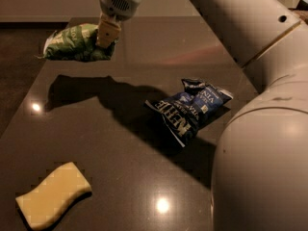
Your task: Pick green jalapeno chip bag
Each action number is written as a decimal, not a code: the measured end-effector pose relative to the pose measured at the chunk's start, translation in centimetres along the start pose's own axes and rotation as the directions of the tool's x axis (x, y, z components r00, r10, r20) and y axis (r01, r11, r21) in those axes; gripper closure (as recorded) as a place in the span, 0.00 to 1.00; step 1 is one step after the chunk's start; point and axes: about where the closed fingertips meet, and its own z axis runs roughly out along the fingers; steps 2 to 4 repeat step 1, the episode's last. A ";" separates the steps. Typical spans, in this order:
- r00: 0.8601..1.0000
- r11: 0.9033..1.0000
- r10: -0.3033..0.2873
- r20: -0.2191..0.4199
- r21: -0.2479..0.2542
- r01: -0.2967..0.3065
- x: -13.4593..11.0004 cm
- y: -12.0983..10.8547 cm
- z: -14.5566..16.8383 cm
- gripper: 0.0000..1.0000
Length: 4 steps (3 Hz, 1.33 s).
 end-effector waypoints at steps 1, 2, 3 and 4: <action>1.000 1.000 -0.003 0.009 0.004 0.003 -0.3 -0.1 -0.4 1.00; 1.000 1.000 -0.003 0.009 0.004 0.003 -0.3 -0.1 -0.4 1.00; 1.000 1.000 -0.003 0.009 0.004 0.003 -0.3 -0.1 -0.4 1.00; 1.000 1.000 -0.003 0.009 0.004 0.003 -0.3 -0.1 -0.4 1.00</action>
Offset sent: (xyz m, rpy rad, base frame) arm 0.0000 0.0000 0.0000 0.0000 0.0000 0.0000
